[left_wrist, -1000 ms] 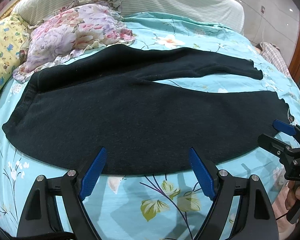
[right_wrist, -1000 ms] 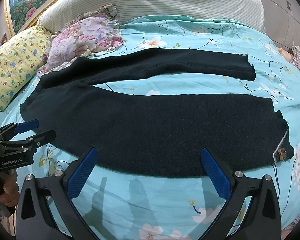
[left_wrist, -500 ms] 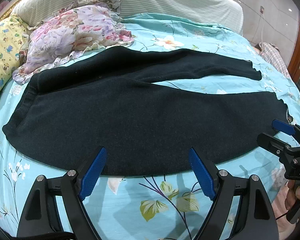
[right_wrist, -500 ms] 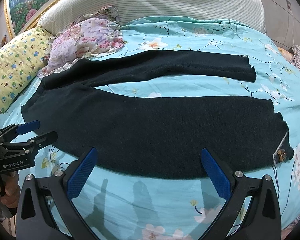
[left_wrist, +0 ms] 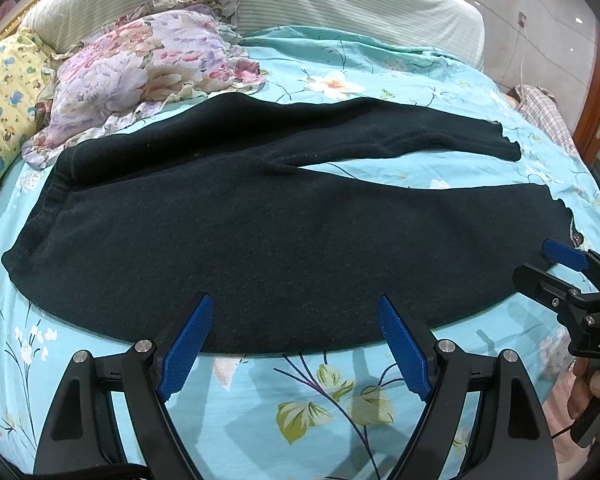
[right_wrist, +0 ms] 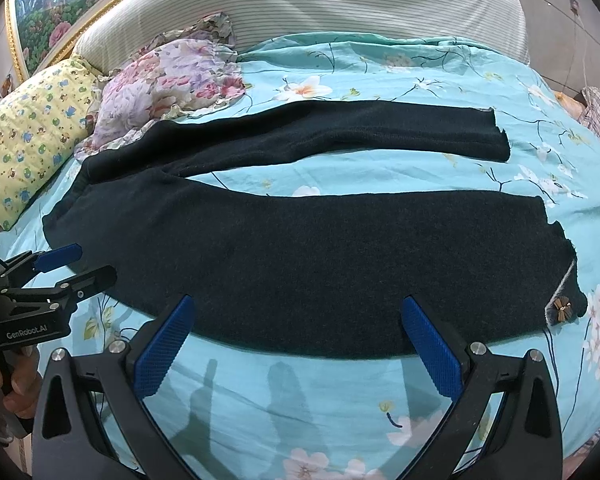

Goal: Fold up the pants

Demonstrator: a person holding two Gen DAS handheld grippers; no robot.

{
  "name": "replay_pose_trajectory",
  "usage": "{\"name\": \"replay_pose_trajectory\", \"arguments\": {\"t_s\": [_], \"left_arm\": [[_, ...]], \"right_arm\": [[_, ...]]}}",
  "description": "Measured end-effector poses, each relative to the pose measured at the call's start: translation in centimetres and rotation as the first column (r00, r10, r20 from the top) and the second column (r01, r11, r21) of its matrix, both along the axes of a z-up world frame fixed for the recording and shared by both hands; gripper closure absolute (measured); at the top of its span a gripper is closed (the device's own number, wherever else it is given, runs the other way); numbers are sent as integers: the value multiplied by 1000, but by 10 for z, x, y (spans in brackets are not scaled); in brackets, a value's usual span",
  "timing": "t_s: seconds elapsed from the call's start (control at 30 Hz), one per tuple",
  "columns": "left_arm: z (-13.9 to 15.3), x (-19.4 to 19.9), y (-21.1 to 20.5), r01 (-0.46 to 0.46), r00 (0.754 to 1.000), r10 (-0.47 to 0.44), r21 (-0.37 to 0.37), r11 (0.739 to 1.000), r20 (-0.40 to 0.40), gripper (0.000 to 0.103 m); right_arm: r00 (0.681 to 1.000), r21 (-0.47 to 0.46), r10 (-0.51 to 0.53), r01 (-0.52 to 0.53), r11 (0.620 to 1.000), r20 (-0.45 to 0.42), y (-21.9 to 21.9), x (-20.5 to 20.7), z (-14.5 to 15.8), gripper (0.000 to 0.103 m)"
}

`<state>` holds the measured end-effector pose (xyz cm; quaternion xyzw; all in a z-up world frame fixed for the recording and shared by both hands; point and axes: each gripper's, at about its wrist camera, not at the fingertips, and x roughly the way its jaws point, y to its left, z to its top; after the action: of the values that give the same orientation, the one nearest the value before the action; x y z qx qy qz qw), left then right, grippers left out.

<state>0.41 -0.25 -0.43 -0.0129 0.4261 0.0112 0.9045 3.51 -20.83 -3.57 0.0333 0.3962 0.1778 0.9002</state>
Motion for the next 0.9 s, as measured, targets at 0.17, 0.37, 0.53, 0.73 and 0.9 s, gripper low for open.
{"name": "replay_pose_trajectory", "arguments": {"t_s": [0.17, 0.37, 0.53, 0.73, 0.9], "left_arm": [[0, 1, -1, 3, 1000, -3, -1, 1000, 0, 19], [-1, 2, -3, 9, 1000, -9, -4, 1000, -2, 19], [-1, 2, -2, 10, 1000, -10, -6, 1000, -3, 19], [0, 2, -3, 17, 1000, -17, -12, 1000, -6, 19], [2, 4, -3, 29, 1000, -29, -17, 999, -6, 19]], "right_arm": [[1000, 3, 0, 0, 1000, -1, -1, -1, 0, 0], [1000, 4, 0, 0, 1000, -3, -2, -1, 1, 0], [1000, 6, -1, 1, 1000, -4, -2, -1, 0, 0], [1000, 9, -3, 3, 1000, -9, -3, 0, 0, 0], [1000, 13, -3, 4, 1000, -8, -4, 1, 1, 0]]}}
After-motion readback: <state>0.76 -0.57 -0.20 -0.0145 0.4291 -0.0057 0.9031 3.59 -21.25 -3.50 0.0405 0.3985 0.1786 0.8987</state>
